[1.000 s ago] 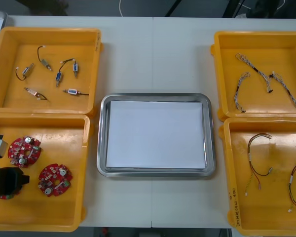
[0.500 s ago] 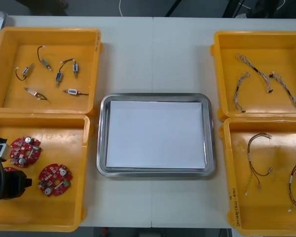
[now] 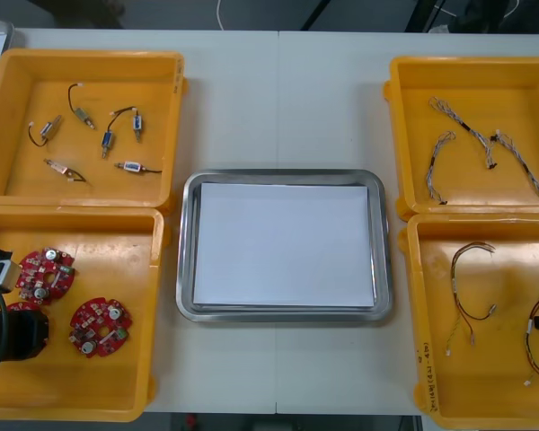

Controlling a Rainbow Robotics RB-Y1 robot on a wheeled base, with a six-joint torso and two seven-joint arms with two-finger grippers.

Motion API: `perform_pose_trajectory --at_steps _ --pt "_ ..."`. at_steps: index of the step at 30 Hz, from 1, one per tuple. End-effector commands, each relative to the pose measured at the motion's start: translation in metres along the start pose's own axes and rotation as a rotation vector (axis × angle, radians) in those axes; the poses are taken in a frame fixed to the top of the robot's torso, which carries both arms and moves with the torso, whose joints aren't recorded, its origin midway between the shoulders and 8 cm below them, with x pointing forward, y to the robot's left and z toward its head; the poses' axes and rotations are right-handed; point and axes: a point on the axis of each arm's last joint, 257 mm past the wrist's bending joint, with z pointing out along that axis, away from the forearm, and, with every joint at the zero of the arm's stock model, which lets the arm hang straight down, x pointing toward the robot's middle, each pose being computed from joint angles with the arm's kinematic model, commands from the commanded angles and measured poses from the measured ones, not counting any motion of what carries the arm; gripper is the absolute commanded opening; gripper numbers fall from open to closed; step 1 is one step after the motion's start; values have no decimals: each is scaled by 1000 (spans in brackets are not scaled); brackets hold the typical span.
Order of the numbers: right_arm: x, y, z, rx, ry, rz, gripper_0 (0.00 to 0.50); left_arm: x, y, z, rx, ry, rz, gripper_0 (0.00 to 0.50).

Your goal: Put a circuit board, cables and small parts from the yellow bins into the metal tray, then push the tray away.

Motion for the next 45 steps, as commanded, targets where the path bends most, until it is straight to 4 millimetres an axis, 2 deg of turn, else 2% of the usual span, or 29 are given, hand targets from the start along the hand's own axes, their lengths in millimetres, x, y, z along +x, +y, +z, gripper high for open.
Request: perform_pose_trajectory --at_steps 1,8,18,24,31,36,37,38,40,41,45 --pt "18 -13 -1 35 38 -53 500 1 12 -17 -43 16 -24 0" --pt "25 -16 1 48 47 -57 500 -4 12 -43 -72 47 -9 0" --pt "28 -14 4 52 50 -62 497 -32 3 -79 -107 59 26 0" --pt "25 -11 7 48 36 -63 496 -50 -10 -94 -110 66 49 0" --pt "27 -6 10 42 35 -65 494 -68 -39 -109 -49 77 87 0" --pt "28 -1 13 33 32 -62 391 -71 -64 -118 -2 89 139 0" --pt "28 0 13 30 32 -60 342 -70 -72 -118 7 93 158 0" --pt "29 1 14 29 34 -58 262 -71 -79 -119 12 94 176 0" --pt "29 1 14 30 33 -60 139 -72 -88 -120 17 92 203 0" --pt "29 1 14 30 33 -63 101 -72 -96 -120 25 93 220 0" --pt "30 -1 14 34 34 -62 0 -75 -121 -120 46 91 235 1"
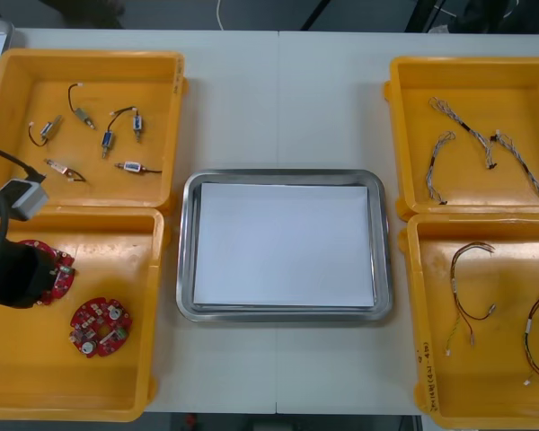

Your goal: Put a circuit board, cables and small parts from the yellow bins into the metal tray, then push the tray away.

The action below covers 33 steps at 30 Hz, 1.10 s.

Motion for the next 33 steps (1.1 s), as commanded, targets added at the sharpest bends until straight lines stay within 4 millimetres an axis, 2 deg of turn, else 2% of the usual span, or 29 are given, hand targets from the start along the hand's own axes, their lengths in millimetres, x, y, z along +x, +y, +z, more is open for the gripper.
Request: perform_pose_trajectory --at_steps 1,7,10,18,20,21,23,27,31,32,33 --pt "31 5 9 -4 61 -12 0 -19 -30 -10 4 -27 -60 0" --pt "26 0 4 -2 55 -2 0 -29 -67 -6 34 -20 -19 1" --pt "17 -6 -10 7 62 -7 0 -35 -84 -5 50 -22 -10 0" --pt "-17 -10 -68 22 54 -26 0 -61 -137 7 80 -33 8 1" --pt "-21 -10 -75 22 59 -29 0 -64 -143 10 75 -36 10 0" --pt "-28 -7 -86 20 63 -41 0 -68 -151 19 68 -30 15 1" --pt "-32 -5 -93 17 68 -50 0 -71 -157 24 65 -25 18 0" --pt "-44 4 -120 13 114 -90 0 -78 -183 42 46 -5 30 1" --pt "-50 14 -134 1 138 -117 0 -81 -196 49 42 3 37 1" --pt "-56 22 -147 -2 144 -140 0 -82 -203 52 46 16 35 1" --pt "-60 24 -150 -2 135 -146 0 -83 -206 54 47 19 35 0"
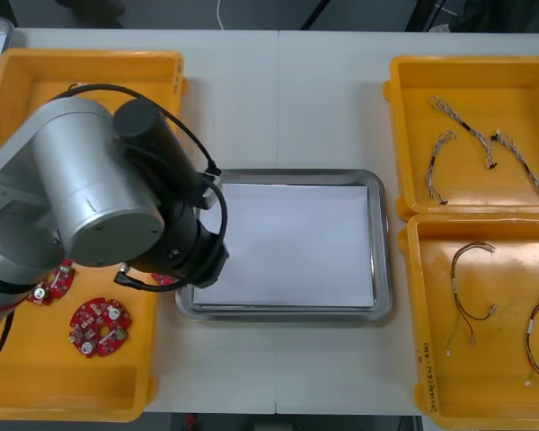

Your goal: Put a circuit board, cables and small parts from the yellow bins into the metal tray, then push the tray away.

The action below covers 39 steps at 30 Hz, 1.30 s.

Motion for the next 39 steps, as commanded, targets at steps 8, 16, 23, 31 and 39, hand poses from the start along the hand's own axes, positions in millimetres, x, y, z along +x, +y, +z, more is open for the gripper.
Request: perform_pose_trajectory --at_steps 8,16,23,31,39 --pt "-80 48 -86 1 -251 -64 0 -21 -50 21 25 -6 -67 0" --pt "-89 84 -105 4 -295 -199 0 -24 -66 50 35 -13 -76 0" --pt "-84 98 -113 -34 -282 -273 0 -22 -72 69 35 -14 -81 2" --pt "-83 95 -114 -14 -272 -293 0 -18 -75 70 39 -4 -88 171" --pt "-86 94 -118 38 -295 -319 0 -26 -70 64 43 -22 -118 500"
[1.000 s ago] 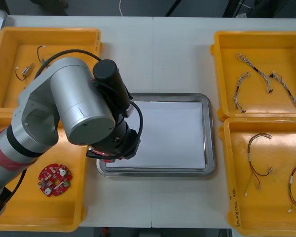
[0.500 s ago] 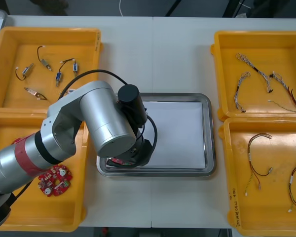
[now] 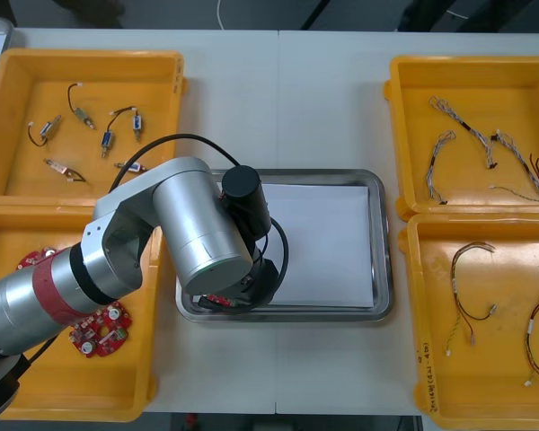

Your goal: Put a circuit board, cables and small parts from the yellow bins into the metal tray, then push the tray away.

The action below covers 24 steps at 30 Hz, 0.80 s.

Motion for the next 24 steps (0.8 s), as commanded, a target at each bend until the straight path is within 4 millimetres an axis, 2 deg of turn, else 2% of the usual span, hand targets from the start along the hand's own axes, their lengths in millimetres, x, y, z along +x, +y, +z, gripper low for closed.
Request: perform_pose_trajectory --at_steps 1,4,9,17,24 --pt "-8 -1 -8 62 -11 -84 0 -22 -18 -19 37 -60 -74 500" --pt "-8 2 -7 64 -8 -97 0 -28 -15 -28 40 -71 -95 500" --pt "-8 7 -6 65 -9 -124 0 -37 -3 -57 40 -89 -128 500" --pt "-7 12 -3 63 0 -149 0 -38 34 -104 -6 -110 -169 500" --pt "-10 20 -4 52 -7 -193 0 -62 62 -138 19 -198 -245 500"
